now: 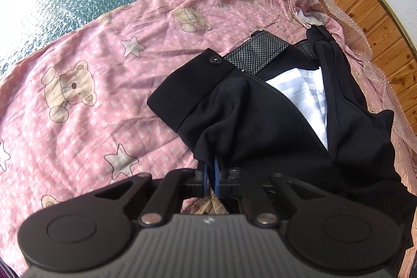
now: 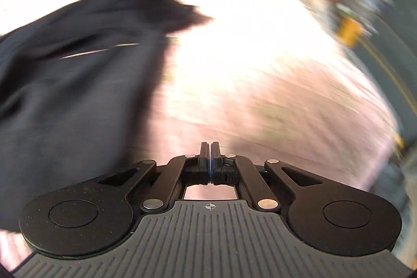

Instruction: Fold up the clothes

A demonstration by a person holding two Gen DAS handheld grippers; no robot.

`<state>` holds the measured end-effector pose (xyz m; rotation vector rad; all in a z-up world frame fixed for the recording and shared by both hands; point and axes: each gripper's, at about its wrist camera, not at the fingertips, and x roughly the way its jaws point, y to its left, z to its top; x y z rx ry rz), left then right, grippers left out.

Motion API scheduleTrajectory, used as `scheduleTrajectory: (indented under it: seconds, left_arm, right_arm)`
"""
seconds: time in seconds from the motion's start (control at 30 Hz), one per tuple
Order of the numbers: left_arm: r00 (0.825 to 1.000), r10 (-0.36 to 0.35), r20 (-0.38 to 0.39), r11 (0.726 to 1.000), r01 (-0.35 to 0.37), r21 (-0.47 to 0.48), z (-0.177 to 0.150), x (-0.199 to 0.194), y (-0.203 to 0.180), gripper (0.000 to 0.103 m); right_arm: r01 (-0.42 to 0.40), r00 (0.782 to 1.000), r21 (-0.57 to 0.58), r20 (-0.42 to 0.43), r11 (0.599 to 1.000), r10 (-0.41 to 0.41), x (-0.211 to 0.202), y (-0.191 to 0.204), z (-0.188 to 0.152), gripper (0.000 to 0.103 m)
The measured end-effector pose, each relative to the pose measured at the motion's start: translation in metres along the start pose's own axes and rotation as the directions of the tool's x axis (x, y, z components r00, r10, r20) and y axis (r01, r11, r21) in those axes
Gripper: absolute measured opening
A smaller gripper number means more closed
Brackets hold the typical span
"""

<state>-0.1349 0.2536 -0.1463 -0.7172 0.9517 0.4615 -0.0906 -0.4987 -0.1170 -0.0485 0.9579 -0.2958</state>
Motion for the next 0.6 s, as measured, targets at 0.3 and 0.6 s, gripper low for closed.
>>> scheduleTrajectory:
  seconds: [0.3,0.6]
  left_arm:
    - [1.0,0.012,-0.016,1.0,-0.012,-0.007,0.0,0.005,0.009,0.015]
    - [1.0,0.003,-0.013,1.0,-0.003,-0.012,0.0,0.001,0.018,0.015]
  right_arm:
    - [-0.205,0.976,-0.168,0.038,0.964,0.214,0.001,0.11,0.01,0.07]
    - [-0.098,0.995,-0.053,-0.009,0.994,0.098,0.027,0.074,-0.004,0.002]
